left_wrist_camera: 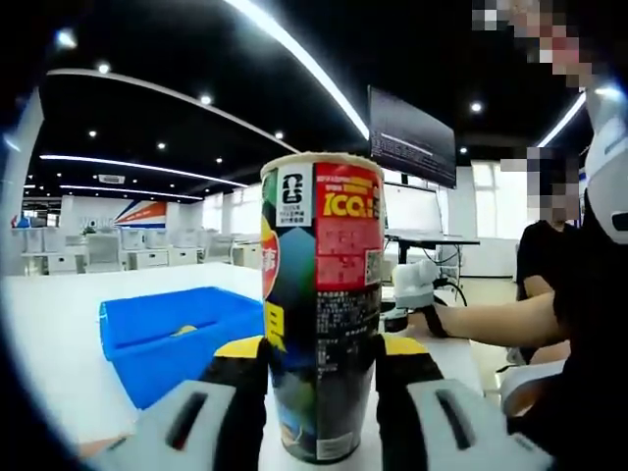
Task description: Open the lid of the chip container on the table, take out the chips, place them into the box in front of the container, and close the lid
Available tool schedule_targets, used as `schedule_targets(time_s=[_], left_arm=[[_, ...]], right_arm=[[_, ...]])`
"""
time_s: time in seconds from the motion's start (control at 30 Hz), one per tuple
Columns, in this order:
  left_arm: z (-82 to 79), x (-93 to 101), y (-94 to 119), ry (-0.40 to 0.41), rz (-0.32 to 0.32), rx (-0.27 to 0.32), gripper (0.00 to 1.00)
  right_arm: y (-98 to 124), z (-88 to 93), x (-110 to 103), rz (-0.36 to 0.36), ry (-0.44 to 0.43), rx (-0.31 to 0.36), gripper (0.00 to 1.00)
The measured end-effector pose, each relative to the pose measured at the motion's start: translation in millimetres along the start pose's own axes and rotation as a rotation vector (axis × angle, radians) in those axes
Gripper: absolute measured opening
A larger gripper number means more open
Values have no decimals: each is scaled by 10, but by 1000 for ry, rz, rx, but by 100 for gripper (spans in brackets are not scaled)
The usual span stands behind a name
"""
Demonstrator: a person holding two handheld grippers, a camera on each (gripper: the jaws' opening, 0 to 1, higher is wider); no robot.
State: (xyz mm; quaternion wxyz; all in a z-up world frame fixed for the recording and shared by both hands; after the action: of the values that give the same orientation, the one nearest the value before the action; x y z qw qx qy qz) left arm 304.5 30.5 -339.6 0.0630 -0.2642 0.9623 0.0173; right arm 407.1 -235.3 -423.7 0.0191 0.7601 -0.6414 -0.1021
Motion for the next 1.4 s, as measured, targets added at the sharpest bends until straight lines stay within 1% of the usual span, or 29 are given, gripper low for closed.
schedule_targets(time_s=[0.43,0.53,0.57,0.6,0.63,0.67,0.7,0.87,0.97,1.0,1.2,1.27,1.4], left_arm=[[11,-3,1,-3,-1,-3,44],[13,-2,0,-5,-1,-4,44],[14,-2,1,-5,-1,-3,44],[15,-2,1,-5,-2,-3,44],[17,-1,1,-6,-2,-4,44],[18,-1,1,-7,-2,-4,44],[19,0,1,-7,-2,-4,44],[21,0,1,-7,-2,-5,44],[23,0,1,-8,-2,-7,44],[23,0,1,-8,-2,-7,44],[26,-2,2,-8,-4,-10,44],[28,-3,3,-8,-4,-10,44],[37,-2,8,-20,-3,-1,44]], right_arm=[[36,35,-68,8,21,-21,72],[43,67,-87,18,31,-38,70],[50,77,-91,18,29,-45,67],[55,86,-99,21,15,-52,56],[79,79,-82,43,37,-63,46],[100,78,-49,81,13,-78,45],[102,62,-78,54,31,-65,45],[144,82,-139,58,29,-77,45],[124,84,-83,63,28,-79,45],[97,81,-35,63,25,-80,45],[117,81,-33,69,24,-82,45],[110,75,-4,73,19,-83,45],[108,-26,74,78,-23,-50,45]])
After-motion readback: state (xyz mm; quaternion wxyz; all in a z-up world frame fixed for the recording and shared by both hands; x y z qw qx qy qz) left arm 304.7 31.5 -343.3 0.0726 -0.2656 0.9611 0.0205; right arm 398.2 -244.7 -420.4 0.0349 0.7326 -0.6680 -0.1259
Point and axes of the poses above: the point that each gripper's makers call its tool centre point, and the gripper's own axes: y roughly backward along the fingers, x roughly to its right, z roughly out of its underside, the point moved 4 cm from there along y, roughly backward along the fingers, and after that the axes turned 9 degrees about -y, right-handed, at the moved point
